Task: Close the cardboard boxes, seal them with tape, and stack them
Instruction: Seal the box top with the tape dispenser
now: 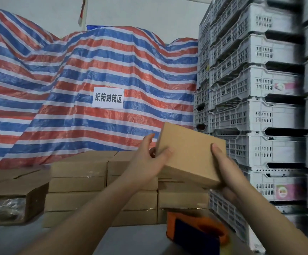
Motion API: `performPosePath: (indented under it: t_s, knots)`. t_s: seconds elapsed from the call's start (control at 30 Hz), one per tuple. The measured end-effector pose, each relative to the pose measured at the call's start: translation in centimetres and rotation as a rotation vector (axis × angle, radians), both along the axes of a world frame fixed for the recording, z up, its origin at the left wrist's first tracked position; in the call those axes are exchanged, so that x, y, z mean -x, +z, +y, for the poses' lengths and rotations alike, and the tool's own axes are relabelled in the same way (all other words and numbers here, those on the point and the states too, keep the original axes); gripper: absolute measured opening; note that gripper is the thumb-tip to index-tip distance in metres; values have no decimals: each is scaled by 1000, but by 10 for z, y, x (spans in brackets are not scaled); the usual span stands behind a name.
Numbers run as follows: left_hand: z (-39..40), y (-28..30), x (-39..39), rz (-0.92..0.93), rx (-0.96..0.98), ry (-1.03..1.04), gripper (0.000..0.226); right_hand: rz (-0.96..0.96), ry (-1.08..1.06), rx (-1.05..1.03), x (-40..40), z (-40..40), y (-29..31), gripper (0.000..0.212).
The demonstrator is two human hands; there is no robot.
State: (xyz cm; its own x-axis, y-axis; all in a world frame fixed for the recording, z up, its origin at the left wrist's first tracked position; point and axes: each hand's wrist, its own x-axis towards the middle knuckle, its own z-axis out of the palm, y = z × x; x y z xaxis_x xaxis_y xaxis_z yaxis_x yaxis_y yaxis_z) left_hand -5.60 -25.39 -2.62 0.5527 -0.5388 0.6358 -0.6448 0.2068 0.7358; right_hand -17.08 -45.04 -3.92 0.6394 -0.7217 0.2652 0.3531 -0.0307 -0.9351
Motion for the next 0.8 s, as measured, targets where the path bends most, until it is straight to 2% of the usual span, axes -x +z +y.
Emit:
performPosePath:
  t_s: [0.13,0.2,0.27,0.33,0.53,0.67,0.73,0.8]
  knots:
    - [-36,-3,-14,-257,-271,-30,108,158,8,-34,-15,-45,16,64]
    - [-50,-8,-23,-381,-399,76,119,219,-4,-37,-27,-60,16,62]
    - [-65,-11,-34,-541,-522,311,113,297,-7,-49,-40,-73,13,64]
    - [-76,-14,-44,-604,-577,436,102,384,14,-56,-53,-85,10,68]
    - [-98,-15,-75,-688,-682,609,96,471,49,-72,-87,-108,8,60]
    - [-102,-13,-97,-700,-821,637,88,483,81,-38,-105,-113,2,67]
    - [-103,-11,-102,-696,-836,631,79,463,83,-43,-111,-116,-1,70]
    - [-105,-10,-104,-661,-776,611,61,468,78,-27,-114,-119,-5,75]
